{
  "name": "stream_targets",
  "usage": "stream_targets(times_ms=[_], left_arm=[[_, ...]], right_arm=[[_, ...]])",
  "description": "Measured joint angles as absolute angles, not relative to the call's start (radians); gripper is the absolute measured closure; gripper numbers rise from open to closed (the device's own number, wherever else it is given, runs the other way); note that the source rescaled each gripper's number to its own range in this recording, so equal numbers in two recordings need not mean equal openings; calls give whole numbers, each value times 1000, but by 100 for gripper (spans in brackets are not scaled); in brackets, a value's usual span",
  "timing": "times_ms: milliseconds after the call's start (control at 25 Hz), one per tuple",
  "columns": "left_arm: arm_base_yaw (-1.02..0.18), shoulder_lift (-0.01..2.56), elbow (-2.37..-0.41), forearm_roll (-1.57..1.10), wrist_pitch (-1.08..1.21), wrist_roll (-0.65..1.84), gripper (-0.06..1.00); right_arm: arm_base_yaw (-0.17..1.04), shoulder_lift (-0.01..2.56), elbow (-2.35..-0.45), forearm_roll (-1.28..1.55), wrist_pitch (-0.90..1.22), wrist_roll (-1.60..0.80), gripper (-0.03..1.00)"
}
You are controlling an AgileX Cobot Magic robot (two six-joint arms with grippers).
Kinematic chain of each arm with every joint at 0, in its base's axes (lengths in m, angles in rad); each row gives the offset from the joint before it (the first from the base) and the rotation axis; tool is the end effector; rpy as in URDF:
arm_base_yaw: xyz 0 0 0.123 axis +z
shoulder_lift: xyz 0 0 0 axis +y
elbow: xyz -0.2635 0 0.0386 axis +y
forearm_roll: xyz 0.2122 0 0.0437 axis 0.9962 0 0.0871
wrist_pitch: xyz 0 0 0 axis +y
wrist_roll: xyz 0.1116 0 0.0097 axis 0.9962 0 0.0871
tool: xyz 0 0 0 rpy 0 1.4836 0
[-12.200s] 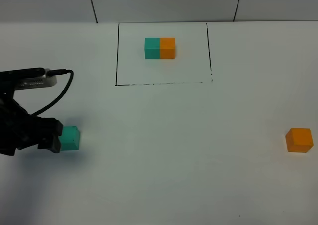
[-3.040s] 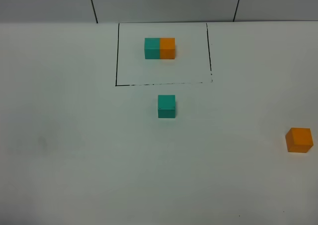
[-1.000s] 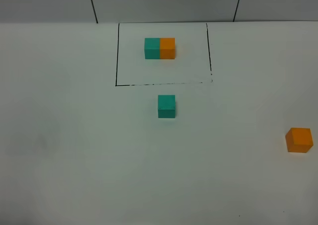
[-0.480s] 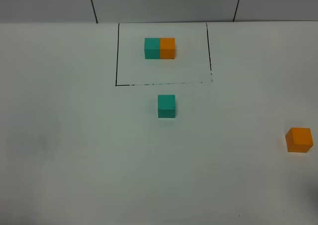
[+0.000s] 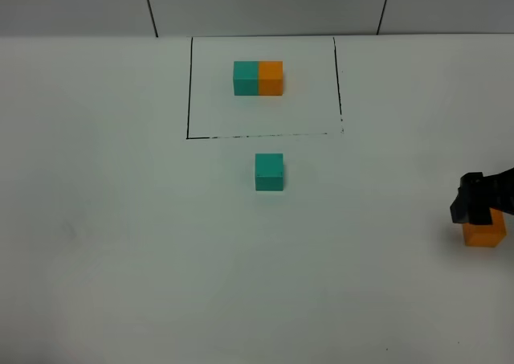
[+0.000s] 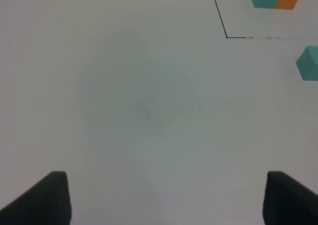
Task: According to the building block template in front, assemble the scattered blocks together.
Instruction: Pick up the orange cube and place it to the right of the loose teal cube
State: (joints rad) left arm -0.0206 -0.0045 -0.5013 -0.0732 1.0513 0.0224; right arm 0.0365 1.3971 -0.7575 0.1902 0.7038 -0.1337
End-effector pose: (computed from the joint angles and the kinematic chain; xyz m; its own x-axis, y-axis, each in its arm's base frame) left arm 0.0009 -0.0071 0.2521 -0.4423 -0.0048 -0.8968 0.0713 0.9966 -0.0406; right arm 0.2235 0.0219 0.1922 -0.9483 -0.0227 -0.3165 -0.0637 0.9908 0.1198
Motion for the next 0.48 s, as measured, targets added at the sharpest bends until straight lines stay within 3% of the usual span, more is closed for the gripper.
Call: stream_targets(times_ms=[480], left_arm=[[-21, -4, -501, -73, 1051, 23, 28]], right_arm=[[36, 1587, -759, 148, 566, -143, 12]])
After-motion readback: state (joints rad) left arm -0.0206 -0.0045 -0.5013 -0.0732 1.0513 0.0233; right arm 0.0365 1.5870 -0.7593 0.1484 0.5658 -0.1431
